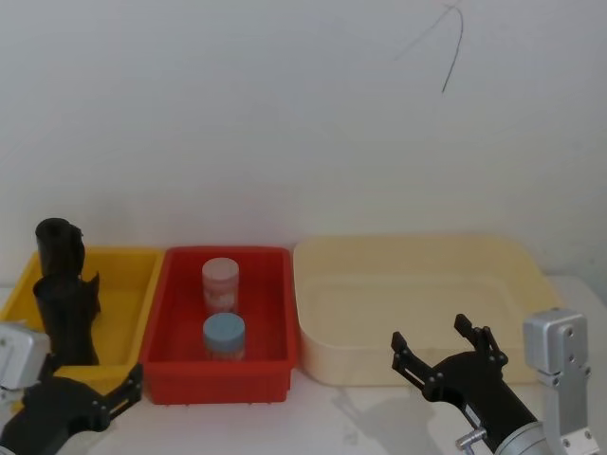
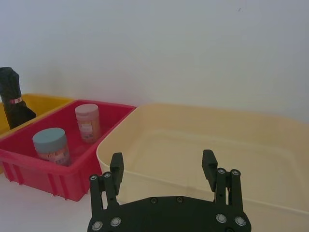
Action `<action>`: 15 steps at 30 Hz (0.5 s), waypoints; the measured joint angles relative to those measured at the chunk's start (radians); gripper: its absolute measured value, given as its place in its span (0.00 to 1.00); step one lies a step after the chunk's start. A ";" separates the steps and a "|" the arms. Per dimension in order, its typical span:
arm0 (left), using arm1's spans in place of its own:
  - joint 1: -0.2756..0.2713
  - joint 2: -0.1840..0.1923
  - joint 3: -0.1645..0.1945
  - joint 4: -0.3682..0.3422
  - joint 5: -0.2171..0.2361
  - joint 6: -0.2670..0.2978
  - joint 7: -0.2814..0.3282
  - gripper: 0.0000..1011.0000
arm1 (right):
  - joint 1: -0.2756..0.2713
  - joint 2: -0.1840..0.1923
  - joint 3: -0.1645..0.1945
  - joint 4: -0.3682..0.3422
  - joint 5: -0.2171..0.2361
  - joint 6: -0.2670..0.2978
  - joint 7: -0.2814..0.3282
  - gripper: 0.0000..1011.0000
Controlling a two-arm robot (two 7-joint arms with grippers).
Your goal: Pick up the garbage bag with the one hand and transfer it to the other hand.
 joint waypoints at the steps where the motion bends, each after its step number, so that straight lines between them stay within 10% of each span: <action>1: 0.002 0.002 -0.005 -0.001 -0.003 0.006 -0.001 0.99 | 0.000 0.000 0.000 0.000 0.000 0.000 0.000 0.99; 15: -0.012 0.015 -0.054 0.004 -0.028 0.070 -0.004 0.99 | 0.000 0.000 0.000 0.000 0.000 0.000 0.000 0.99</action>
